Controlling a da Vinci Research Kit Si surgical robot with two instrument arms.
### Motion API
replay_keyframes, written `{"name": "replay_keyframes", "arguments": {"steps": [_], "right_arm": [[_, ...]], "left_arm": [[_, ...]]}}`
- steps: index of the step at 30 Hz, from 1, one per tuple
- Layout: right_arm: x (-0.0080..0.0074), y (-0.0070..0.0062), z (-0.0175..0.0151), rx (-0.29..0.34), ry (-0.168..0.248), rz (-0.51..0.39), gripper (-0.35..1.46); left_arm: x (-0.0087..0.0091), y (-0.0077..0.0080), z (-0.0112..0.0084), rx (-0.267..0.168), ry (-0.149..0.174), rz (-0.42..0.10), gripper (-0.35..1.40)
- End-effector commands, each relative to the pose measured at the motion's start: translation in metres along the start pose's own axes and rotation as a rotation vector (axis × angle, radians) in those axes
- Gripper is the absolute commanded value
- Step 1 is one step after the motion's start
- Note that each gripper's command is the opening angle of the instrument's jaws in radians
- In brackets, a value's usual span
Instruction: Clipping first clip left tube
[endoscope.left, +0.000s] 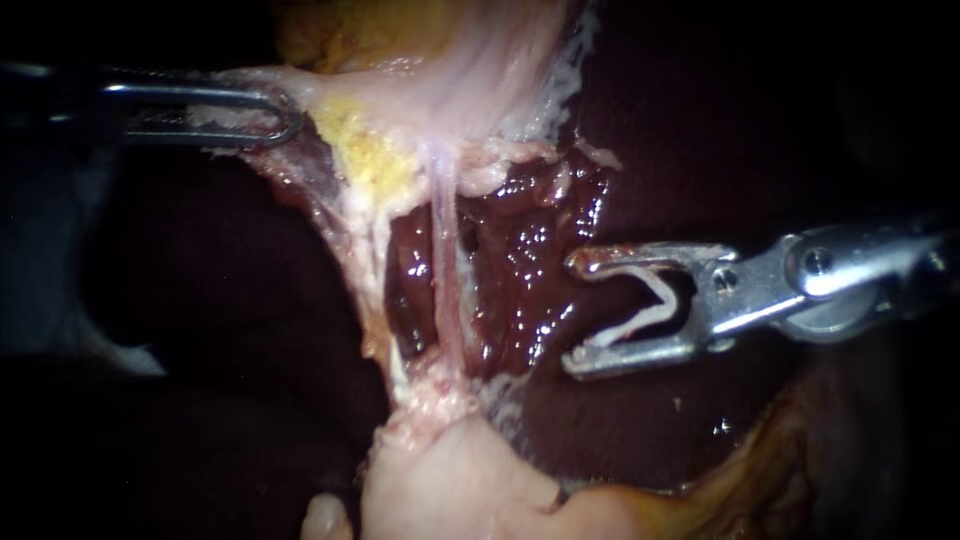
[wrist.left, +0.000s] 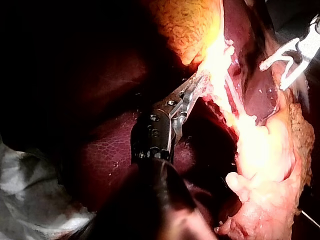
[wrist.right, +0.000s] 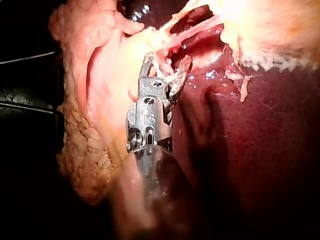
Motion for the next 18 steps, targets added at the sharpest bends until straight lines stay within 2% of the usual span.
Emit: {"name": "replay_keyframes", "arguments": {"steps": [1, 5, 9, 18], "right_arm": [[0.0002, -0.0002, 0.0005, 0.009, 0.001, 0.0, 0.5], [0.0009, -0.0009, 0.003, 0.06, 0.009, -0.005, 0.49], [0.001, -0.0014, 0.0055, 0.076, 0.01, -0.012, 0.49], [0.0007, -0.0012, 0.0109, 0.118, 0.008, 0.043, 0.48]], "left_arm": [[-0.0001, 0.0, 0.0001, 0.003, 0.001, 0.0, -0.35], [-0.0002, 0.0, 0.0, 0.006, 0.002, 0.0, -0.35], [-0.0004, 0.0001, 0.0, 0.014, 0.005, 0.001, -0.35], [-0.0006, 0.0002, -0.0002, 0.018, 0.009, 0.0, -0.35]]}}
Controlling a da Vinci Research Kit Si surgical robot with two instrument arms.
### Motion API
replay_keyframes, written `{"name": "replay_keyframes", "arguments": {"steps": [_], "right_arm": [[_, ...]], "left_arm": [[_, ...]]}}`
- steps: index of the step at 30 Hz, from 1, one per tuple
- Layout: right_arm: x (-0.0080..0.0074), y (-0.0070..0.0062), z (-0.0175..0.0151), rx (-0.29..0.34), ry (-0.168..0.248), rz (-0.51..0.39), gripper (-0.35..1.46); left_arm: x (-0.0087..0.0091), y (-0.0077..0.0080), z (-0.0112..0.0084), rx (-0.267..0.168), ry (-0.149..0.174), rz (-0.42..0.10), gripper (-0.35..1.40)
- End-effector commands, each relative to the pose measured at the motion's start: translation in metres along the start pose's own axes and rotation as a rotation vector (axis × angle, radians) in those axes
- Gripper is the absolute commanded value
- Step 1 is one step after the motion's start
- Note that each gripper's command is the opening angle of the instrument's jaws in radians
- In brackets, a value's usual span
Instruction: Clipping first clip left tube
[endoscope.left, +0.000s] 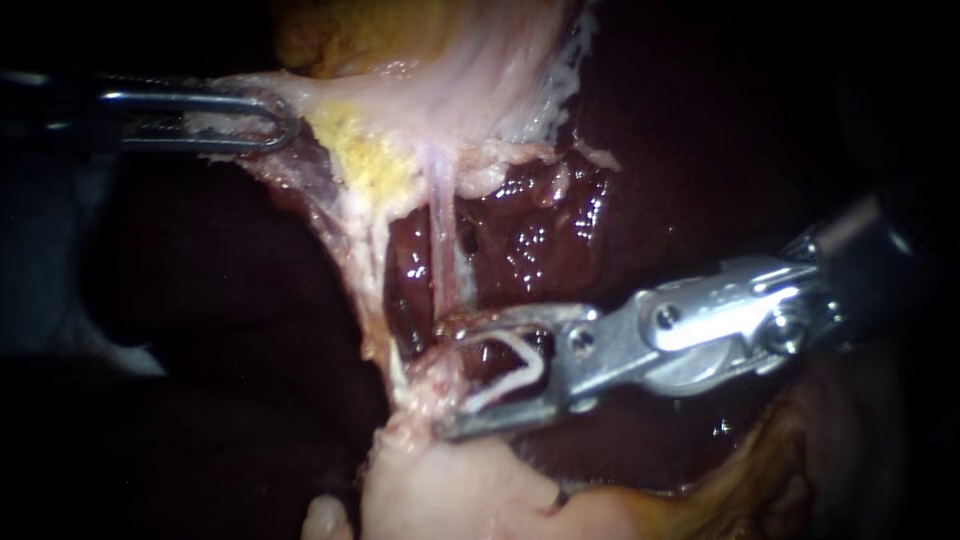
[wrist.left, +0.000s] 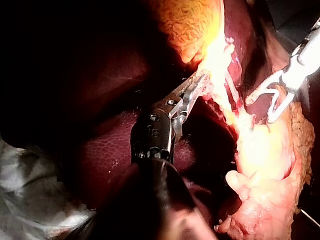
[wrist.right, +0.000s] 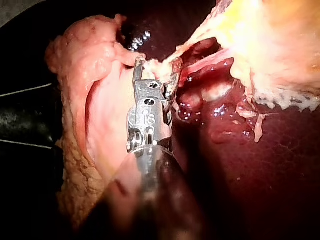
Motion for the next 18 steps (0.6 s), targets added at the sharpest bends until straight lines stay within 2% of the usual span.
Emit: {"name": "replay_keyframes", "arguments": {"steps": [1, 9, 18], "right_arm": [[-0.0001, 0.0001, 0.0005, 0.003, -0.001, 0.005, 0.48], [-0.0021, 0.0011, 0.0035, 0.024, -0.007, 0.021, 0.48], [-0.004, 0.0031, 0.0037, 0.022, -0.01, 0.028, 0.48]], "left_arm": [[0.0, 0.0, 0.0, 0.0, 0.0, 0.0, -0.35], [-0.0004, 0.0001, 0.0001, 0.012, -0.02, 0.004, -0.35], [-0.0005, 0.0001, 0.0, 0.014, -0.025, 0.005, -0.35]]}}
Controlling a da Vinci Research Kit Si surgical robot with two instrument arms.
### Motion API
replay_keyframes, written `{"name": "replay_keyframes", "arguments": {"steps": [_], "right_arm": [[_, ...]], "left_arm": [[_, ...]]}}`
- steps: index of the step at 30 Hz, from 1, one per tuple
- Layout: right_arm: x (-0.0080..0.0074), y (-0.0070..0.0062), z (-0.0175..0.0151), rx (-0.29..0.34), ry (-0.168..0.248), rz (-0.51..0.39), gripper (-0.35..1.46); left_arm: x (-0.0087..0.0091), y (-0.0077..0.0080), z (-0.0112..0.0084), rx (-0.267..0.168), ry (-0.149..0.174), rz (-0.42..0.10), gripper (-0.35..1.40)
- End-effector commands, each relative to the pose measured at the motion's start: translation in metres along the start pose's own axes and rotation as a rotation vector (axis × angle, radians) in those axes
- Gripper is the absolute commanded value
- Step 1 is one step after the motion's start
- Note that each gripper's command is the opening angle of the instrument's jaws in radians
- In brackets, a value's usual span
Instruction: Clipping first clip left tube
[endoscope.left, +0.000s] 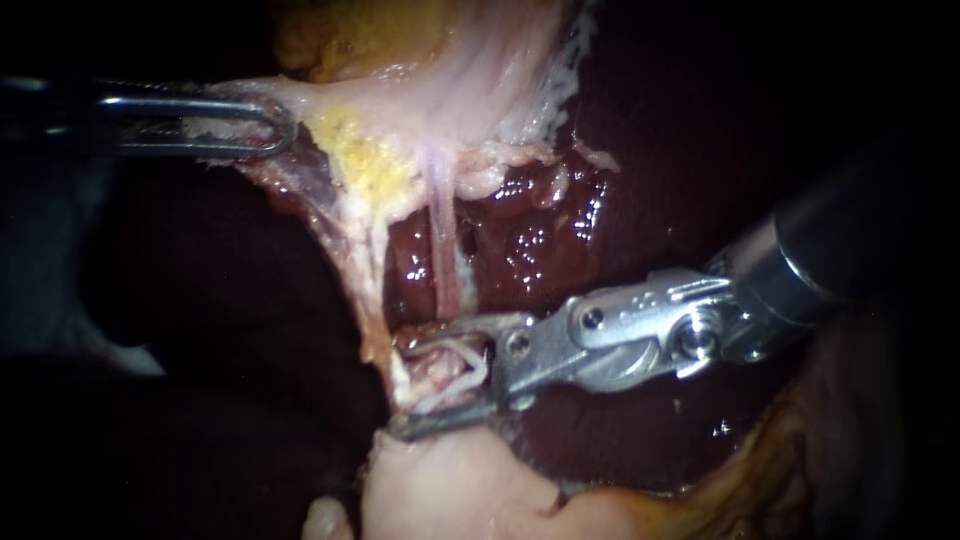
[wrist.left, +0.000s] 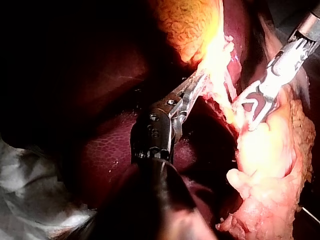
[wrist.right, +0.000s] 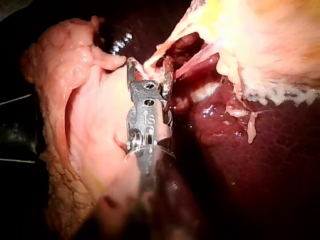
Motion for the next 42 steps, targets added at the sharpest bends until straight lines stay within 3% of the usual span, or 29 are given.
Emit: {"name": "replay_keyframes", "arguments": {"steps": [1, 9, 12, 16, 19, 23, 28, 35, 42], "right_arm": [[-0.0001, 0.0003, 0.0, 0.0, 0.001, 0.0, 0.48], [-0.0006, 0.0008, 0.0007, -0.003, 0.014, 0.001, 0.48], [-0.0003, 0.0003, 0.0016, 0.04, 0.054, 0.012, 0.48], [0.0006, -0.0004, 0.003, 0.12, 0.073, 0.014, 0.45], [0.0013, -0.0008, 0.0044, 0.125, 0.087, 0.012, 0.45], [0.0018, -0.0009, 0.0067, 0.12, 0.089, 0.015, 0.45], [0.001, -0.0013, 0.0089, 0.116, 0.082, 0.034, 0.45], [0.0005, -0.0018, 0.0096, 0.118, 0.08, 0.064, 0.45], [0.0013, -0.0024, 0.0095, 0.125, 0.083, 0.172, 0.42]], "left_arm": [[0.0, 0.0, 0.0, 0.001, -0.001, 0.0, -0.35], [0.0, 0.0001, 0.0, -0.002, -0.001, 0.0, -0.35], [0.0, 0.0001, 0.0, -0.002, -0.001, 0.0, -0.35], [0.0, 0.0001, 0.0001, -0.001, -0.001, 0.0, -0.35], [0.0, 0.0001, 0.0001, -0.001, -0.001, -0.001, -0.35], [0.0, 0.0001, 0.0002, -0.001, -0.001, -0.001, -0.35], [0.0001, 0.0002, 0.0003, -0.002, -0.004, -0.001, -0.35], [0.0001, 0.0002, 0.0004, -0.001, -0.004, -0.001, -0.35], [0.0001, 0.0001, 0.0004, -0.002, -0.004, -0.001, -0.35]]}}
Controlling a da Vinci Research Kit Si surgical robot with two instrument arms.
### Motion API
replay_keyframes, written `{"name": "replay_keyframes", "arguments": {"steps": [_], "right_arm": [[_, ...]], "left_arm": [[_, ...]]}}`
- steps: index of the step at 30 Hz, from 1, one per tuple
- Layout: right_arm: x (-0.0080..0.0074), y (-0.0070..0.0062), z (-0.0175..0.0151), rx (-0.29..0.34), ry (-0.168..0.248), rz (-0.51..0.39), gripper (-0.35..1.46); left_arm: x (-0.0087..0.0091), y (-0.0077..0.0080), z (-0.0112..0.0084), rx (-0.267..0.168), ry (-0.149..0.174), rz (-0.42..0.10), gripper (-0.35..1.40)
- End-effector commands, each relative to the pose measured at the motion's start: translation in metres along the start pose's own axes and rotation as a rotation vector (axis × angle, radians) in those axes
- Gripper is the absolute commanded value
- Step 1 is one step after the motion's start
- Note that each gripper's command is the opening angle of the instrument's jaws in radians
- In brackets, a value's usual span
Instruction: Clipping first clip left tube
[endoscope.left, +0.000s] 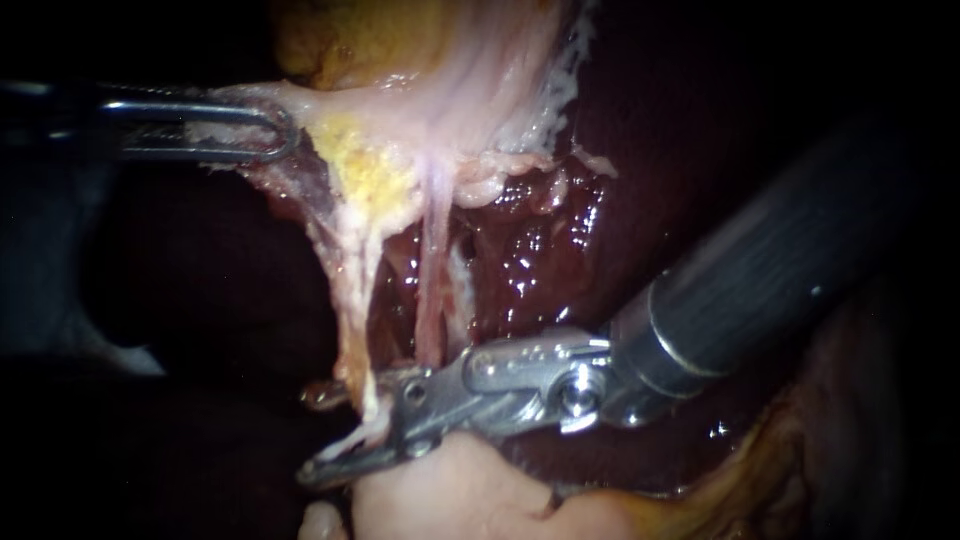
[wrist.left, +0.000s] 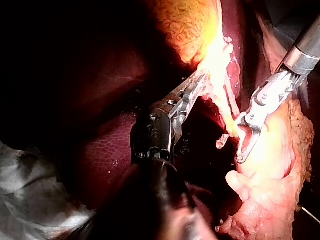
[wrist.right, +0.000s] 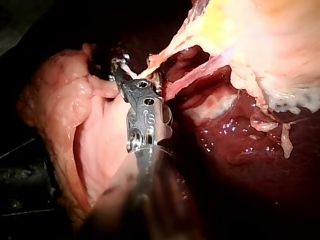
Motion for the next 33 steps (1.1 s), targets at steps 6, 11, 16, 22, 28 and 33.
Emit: {"name": "replay_keyframes", "arguments": {"steps": [6, 11, 16, 22, 28, 33], "right_arm": [[0.0024, -0.0017, -0.0004, 0.011, 0.014, 0.058, 0.38], [0.0045, -0.0027, -0.0008, 0.011, 0.021, 0.074, 0.37], [0.0058, -0.0034, -0.001, 0.015, 0.027, 0.08, 0.36], [0.0063, -0.004, -0.0008, 0.019, 0.03, 0.08, 0.36], [0.0063, -0.0044, -0.0006, 0.021, 0.029, 0.078, 0.35], [0.0048, -0.0043, 0.0003, 0.021, 0.023, 0.086, 0.35]], "left_arm": [[0.0, 0.0, -0.0001, -0.001, 0.0, 0.0, -0.35], [0.0, -0.0001, -0.0001, -0.001, 0.0, 0.0, -0.35], [0.0, -0.0001, -0.0001, -0.001, 0.0, 0.0, -0.35], [0.0, -0.0001, -0.0001, -0.001, 0.0, 0.0, -0.35], [0.0, -0.0001, -0.0001, -0.001, 0.0, 0.0, -0.35], [0.0, -0.0001, -0.0001, -0.001, 0.0, 0.0, -0.35]]}}
